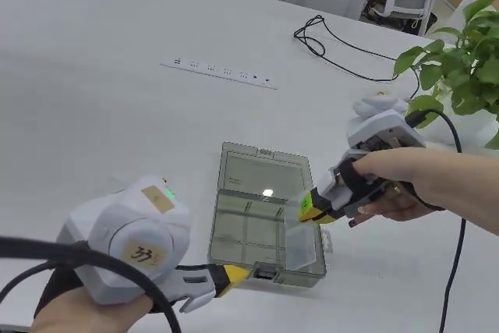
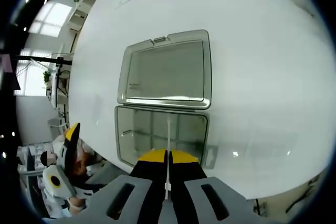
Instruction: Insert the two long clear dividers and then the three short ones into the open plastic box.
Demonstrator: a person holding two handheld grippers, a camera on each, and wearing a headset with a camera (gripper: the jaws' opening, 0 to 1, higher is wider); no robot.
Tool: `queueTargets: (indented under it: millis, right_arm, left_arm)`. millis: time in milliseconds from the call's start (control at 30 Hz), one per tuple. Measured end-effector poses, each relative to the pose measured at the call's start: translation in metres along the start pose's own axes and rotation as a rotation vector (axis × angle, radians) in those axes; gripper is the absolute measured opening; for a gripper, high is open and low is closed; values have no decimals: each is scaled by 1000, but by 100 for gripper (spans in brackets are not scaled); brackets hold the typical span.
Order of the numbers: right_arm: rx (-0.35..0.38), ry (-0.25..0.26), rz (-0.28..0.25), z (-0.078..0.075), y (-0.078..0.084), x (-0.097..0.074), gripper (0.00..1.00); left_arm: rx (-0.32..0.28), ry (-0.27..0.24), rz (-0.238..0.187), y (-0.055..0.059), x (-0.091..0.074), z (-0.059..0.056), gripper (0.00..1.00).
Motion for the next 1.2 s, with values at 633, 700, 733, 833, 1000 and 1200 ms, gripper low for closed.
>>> queueTargets:
  millis: [633, 700, 733, 833, 1000, 1200]
  right_arm:
    - [-15, 28, 17, -9, -16, 9, 2]
    - [-9, 24, 17, -8, -16, 8, 2]
    - [-13, 25, 20, -5, -12, 7, 2]
    - [-22, 31, 18, -6, -11, 9, 2]
    - [-11, 30, 19, -5, -9, 10, 2]
    - [-12, 43, 20, -3, -6, 12, 2]
  left_arm:
    - [-4, 2, 6, 1, 0, 1, 97]
    - [-5, 3, 6, 2, 1, 1, 97]
    - [-3, 4, 8, 2, 1, 0, 96]
    - [2, 8, 10, 2, 1, -1, 96]
    - [-1, 7, 12, 2, 1, 0, 96]
    - [0, 4, 13, 3, 0, 0, 96]
Point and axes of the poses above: the centre of the closed fingertips' face, and the gripper's own axes: x roughly forward along the fingers, z roughly to its left, y roughly out of its underside, the point moved 6 cm from there along -x, roughly backward along the fingers, and after that the axes turned 5 degrees about -y, right-handed, at the moved point
